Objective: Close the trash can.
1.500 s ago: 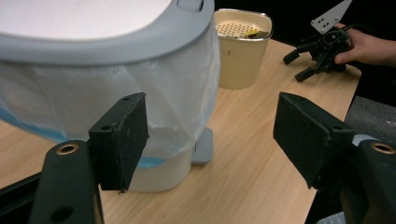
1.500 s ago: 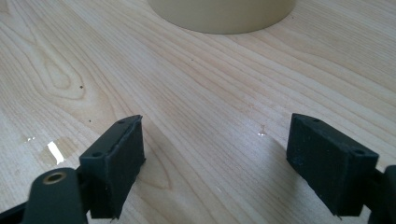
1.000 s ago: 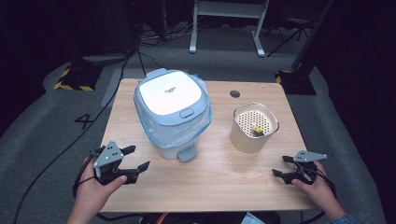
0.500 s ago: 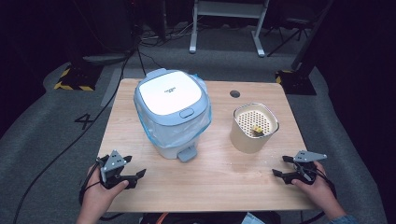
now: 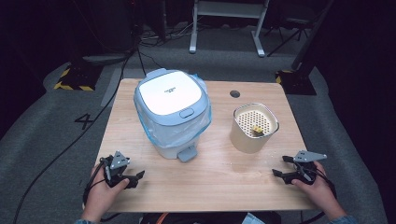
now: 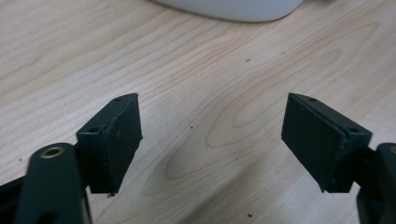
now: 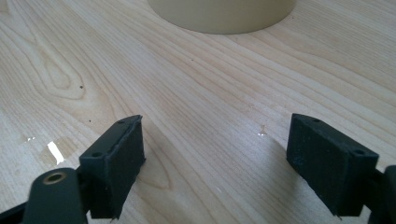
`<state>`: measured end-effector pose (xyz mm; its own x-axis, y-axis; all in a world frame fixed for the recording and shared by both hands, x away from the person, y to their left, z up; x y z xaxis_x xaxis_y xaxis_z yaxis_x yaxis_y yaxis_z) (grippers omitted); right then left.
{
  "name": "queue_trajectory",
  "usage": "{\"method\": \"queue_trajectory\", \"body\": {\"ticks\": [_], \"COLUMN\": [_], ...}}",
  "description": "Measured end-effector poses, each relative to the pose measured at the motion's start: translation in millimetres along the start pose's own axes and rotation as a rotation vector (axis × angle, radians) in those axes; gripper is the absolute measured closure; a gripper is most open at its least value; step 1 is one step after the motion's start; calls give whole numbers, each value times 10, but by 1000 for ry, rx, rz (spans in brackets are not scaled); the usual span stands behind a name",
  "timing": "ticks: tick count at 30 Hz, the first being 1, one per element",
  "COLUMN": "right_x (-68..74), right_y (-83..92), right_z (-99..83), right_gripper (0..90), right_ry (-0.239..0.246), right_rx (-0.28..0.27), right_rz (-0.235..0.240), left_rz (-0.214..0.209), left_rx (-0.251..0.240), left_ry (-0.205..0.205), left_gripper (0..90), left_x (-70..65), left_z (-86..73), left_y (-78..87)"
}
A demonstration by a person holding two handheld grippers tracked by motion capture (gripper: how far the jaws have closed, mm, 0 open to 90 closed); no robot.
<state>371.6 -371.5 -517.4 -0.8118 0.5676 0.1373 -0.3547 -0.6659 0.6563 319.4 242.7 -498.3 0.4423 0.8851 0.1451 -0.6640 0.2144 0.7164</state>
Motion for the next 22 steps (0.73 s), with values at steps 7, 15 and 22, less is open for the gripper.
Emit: {"method": "queue_trajectory", "body": {"ticks": [7,15,22], "right_x": [0,1,2], "right_y": [0,0,-1], "right_z": [0,0,0], "right_gripper": [191,191,188], "right_ry": [0,1,0], "right_rx": [0,0,0], "right_rz": [0,-1,-7], "left_rz": [57,-2,10], "left_rx": [62,4,9], "left_ry": [-23,15,25], "left_gripper": [168,98,93], "left_x": [2,-12,-23], "left_z": [-39,-64,-65], "left_y": [-146,-240,-234]}}
Point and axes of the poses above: each handheld gripper's, and its own axes: y roughly backward along the jaws, z roughly out of its top, x roughly to its left, the point moved 2 cm from there along -y, roughly forward along the jaws, and after that the axes turned 12 degrees about z, right-handed, at the moved point
